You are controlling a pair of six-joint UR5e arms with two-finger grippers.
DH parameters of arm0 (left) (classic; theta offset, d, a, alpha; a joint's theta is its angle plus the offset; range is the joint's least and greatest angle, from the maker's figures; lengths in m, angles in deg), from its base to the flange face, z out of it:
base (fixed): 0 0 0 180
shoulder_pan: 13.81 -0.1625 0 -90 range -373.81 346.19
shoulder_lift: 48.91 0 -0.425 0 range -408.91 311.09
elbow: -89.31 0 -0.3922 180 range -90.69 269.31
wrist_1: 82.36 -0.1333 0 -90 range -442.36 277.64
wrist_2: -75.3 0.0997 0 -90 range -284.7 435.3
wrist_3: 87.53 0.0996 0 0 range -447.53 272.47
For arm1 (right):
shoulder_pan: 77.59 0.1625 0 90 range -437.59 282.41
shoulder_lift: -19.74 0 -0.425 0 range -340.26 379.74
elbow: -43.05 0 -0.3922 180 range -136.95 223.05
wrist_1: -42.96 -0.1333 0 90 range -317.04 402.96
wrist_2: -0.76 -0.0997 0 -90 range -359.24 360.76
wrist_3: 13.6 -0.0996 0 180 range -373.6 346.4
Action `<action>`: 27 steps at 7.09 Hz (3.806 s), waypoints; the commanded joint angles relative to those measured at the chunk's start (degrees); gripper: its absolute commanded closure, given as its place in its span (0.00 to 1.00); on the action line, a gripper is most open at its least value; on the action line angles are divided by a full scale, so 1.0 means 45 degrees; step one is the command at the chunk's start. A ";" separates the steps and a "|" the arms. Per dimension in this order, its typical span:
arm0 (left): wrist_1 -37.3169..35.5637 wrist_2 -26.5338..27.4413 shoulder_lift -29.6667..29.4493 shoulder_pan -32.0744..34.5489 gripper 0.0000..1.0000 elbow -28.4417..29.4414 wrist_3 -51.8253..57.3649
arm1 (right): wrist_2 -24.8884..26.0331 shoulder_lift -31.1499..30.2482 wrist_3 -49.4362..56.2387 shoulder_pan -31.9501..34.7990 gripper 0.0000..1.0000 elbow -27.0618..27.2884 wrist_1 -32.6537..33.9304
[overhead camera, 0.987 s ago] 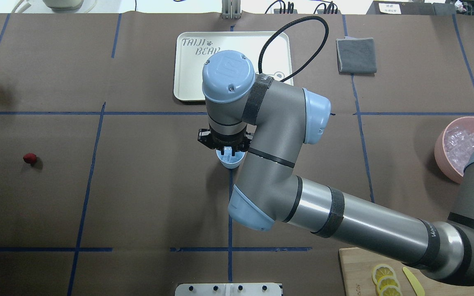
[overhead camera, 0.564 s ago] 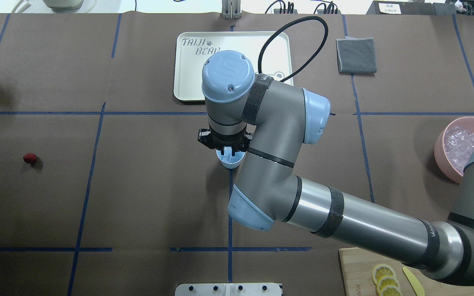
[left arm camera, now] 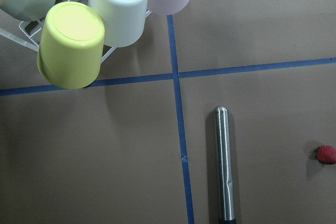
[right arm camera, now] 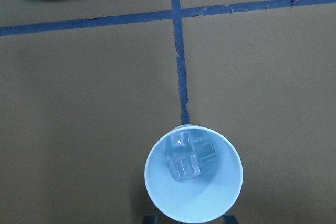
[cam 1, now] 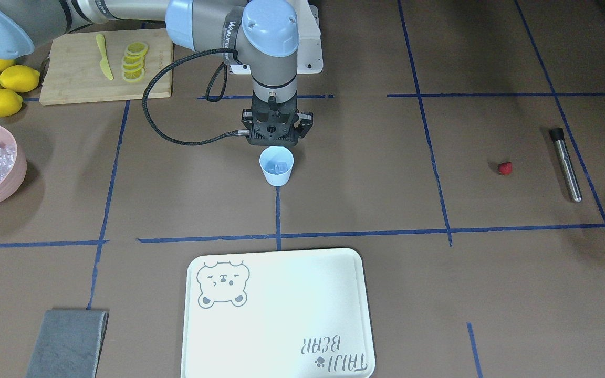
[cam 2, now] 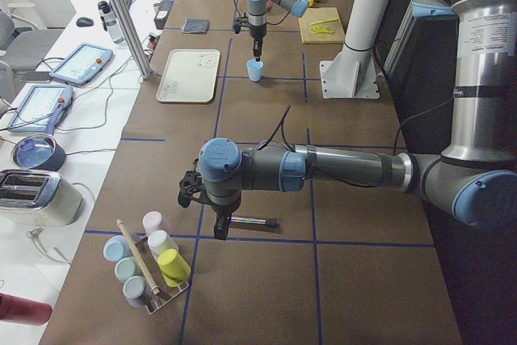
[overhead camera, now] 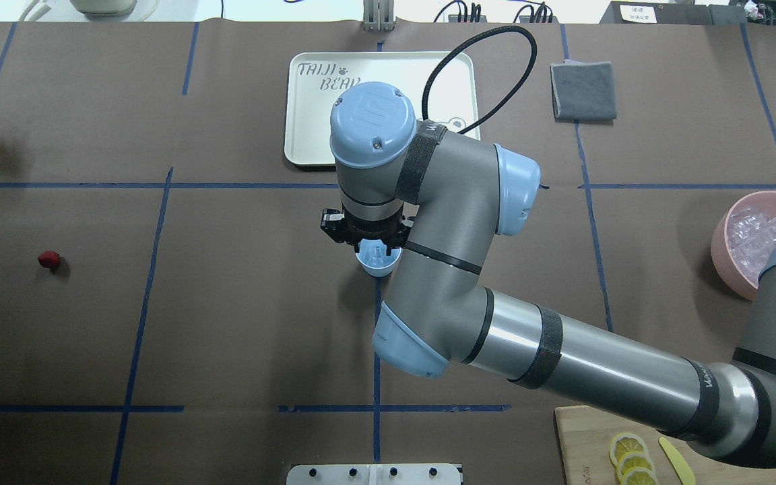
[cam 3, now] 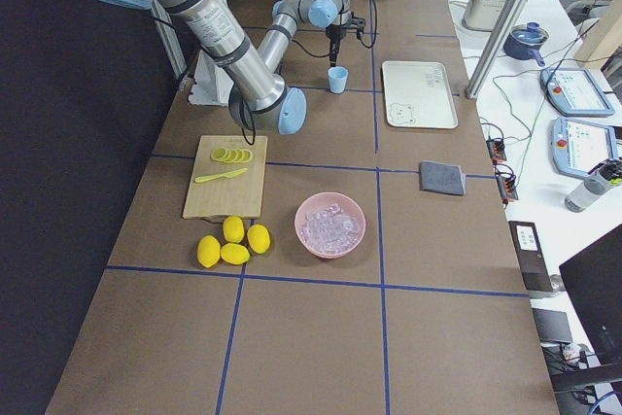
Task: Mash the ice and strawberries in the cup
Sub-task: 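Open the right gripper to drop the ice cube into the cup, then move the right arm back beside the pink ice bowl, then lower the left gripper onto the red strawberry and grasp it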
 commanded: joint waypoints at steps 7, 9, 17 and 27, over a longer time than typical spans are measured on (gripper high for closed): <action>0.0619 0.0001 -0.0040 -0.0166 0.00 -0.0446 -0.0136 | -0.0116 -0.0212 0.0234 0.0868 0.01 0.1235 0.0086; 0.0840 -0.0468 0.0076 -0.1155 0.00 -0.1629 -0.2058 | -0.0196 -0.1358 0.1319 0.1669 0.01 0.2463 0.0106; 0.9229 0.4526 0.1116 -0.8695 0.01 -0.0824 -1.3427 | -0.4180 -0.8800 1.3556 0.9380 0.01 0.4756 0.0008; 1.0313 0.6016 0.0409 -1.0460 0.06 0.0862 -1.4648 | -0.5039 -1.0448 1.5078 1.0814 0.01 0.4735 -0.0030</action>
